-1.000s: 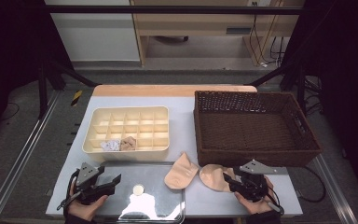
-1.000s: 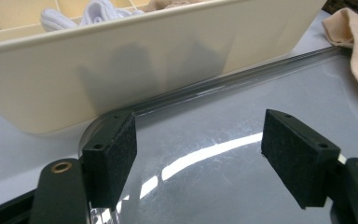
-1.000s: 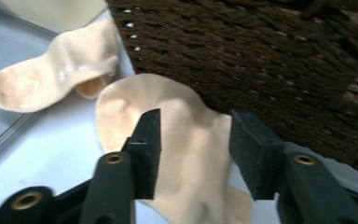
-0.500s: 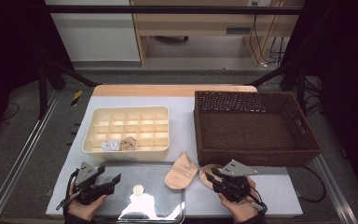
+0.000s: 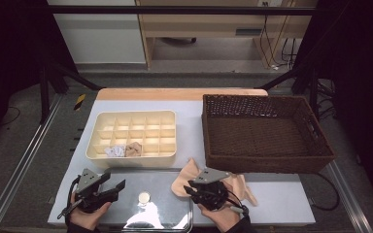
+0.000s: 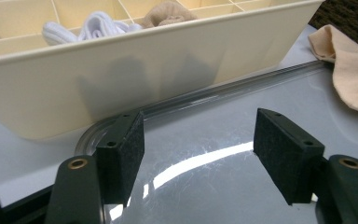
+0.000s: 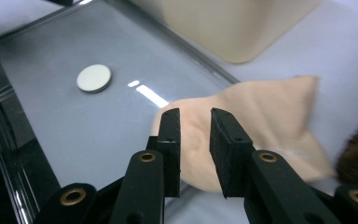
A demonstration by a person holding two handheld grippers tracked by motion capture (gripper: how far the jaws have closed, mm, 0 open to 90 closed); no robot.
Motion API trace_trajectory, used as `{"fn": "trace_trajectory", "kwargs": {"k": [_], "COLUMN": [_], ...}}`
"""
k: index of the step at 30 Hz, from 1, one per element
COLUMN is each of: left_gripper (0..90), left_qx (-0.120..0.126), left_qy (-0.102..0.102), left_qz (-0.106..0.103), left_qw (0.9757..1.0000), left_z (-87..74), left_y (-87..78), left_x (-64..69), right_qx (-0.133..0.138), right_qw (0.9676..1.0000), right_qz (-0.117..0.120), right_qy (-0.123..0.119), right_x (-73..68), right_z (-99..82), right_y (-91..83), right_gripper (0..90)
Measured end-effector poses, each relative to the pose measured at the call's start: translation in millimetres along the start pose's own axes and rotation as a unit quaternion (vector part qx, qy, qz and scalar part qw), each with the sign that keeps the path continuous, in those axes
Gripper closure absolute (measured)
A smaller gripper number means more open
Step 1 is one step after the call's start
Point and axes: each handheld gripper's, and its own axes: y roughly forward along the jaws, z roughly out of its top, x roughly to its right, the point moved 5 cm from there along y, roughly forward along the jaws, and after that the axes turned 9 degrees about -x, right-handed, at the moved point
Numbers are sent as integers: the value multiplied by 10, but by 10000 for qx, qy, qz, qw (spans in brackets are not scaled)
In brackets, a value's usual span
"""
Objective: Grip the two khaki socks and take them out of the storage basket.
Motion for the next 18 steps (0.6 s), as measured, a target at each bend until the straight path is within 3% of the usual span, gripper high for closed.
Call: {"fn": "trace_trajectory", "kwargs": {"k": [12,18], "left_gripper": [363,388], "left_qx": [188,236], "left_qy": [-59,-16], "left_qz": [-133,-108], "left_qw": [9997,9997], "left_z": [109,137], "left_y": [-44,-46], "left_x": [98,160], "right_qx": [-458,-566], "right_qw": [9987,9982], "right_qz": [170,136], "right_qy": [-163,-159], "right_x": [-199,-185], "right_z": [-12,-45], "right_y": [311,371], "right_gripper": [736,838]}}
